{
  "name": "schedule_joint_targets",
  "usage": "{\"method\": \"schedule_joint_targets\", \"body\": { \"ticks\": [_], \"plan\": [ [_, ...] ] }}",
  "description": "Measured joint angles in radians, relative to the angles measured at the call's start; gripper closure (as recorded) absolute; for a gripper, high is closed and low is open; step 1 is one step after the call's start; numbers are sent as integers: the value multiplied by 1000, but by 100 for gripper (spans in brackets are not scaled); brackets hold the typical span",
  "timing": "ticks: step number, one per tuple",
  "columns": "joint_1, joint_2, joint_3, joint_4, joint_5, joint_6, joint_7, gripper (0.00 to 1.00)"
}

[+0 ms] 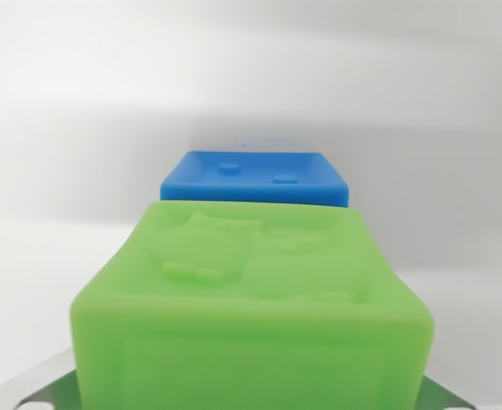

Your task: Stack cube

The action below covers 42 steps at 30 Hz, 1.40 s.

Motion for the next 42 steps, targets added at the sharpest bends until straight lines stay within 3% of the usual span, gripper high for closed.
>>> {"method": "schedule_joint_targets", "body": {
  "ticks": [12,13,42],
  "plan": [
    [0,17,0,2,0,15,0,100],
    [0,17,0,2,0,15,0,0],
    [0,17,0,3,0,15,0,0]
  ]
}}
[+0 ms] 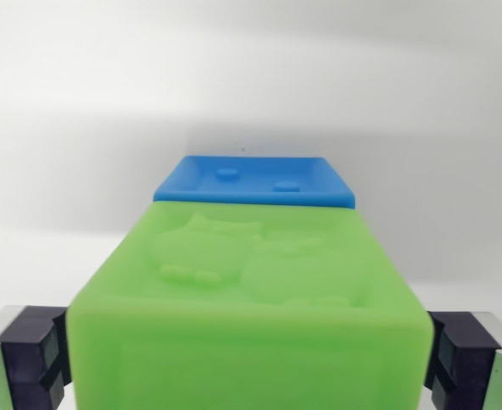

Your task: Stack cube

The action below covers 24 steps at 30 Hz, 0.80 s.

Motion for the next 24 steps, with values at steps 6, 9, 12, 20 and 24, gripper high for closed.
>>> {"method": "schedule_joint_targets", "body": {
  "ticks": [6,9,12,20,24],
  "plan": [
    [0,0,0,0,0,0,0,0],
    [0,-1,0,0,0,-1,0,0],
    [0,-6,0,-1,0,-4,0,0],
    [0,-39,0,-5,0,-30,0,0],
    [0,-58,0,-7,0,-48,0,0]
  ]
}}
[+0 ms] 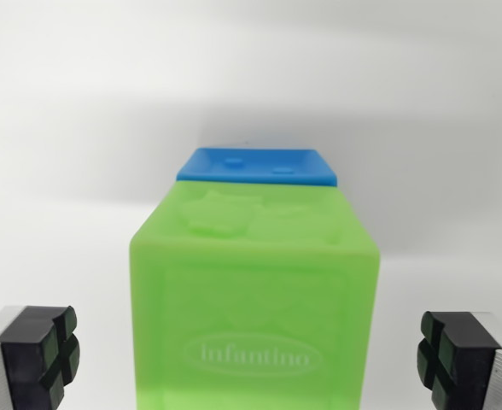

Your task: Stack cube

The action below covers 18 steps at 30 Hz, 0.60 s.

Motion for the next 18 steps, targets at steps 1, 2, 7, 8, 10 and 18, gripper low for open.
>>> {"method": "schedule_joint_targets", "body": {
  "ticks": [1,2,7,8,10,18],
  "plan": [
    [0,-6,0,-1,0,-5,0,0],
    [0,-12,0,-2,0,-10,0,0],
    [0,-43,0,-3,0,-40,0,0],
    [0,-50,0,-3,0,-46,0,0],
    [0,-64,0,-3,0,-60,0,0],
    [0,-120,0,0,0,-119,0,0]
  ]
}}
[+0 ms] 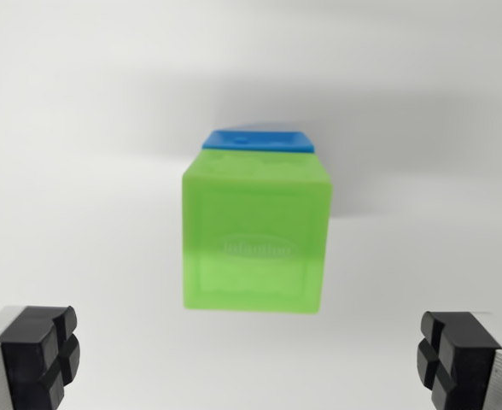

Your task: Stack cube

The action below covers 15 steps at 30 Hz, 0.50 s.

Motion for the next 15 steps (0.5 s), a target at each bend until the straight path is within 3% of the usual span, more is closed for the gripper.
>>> {"method": "schedule_joint_targets", "body": {
  "ticks": [15],
  "plan": [
    [0,-89,0,39,0,-126,0,0]
  ]
}}
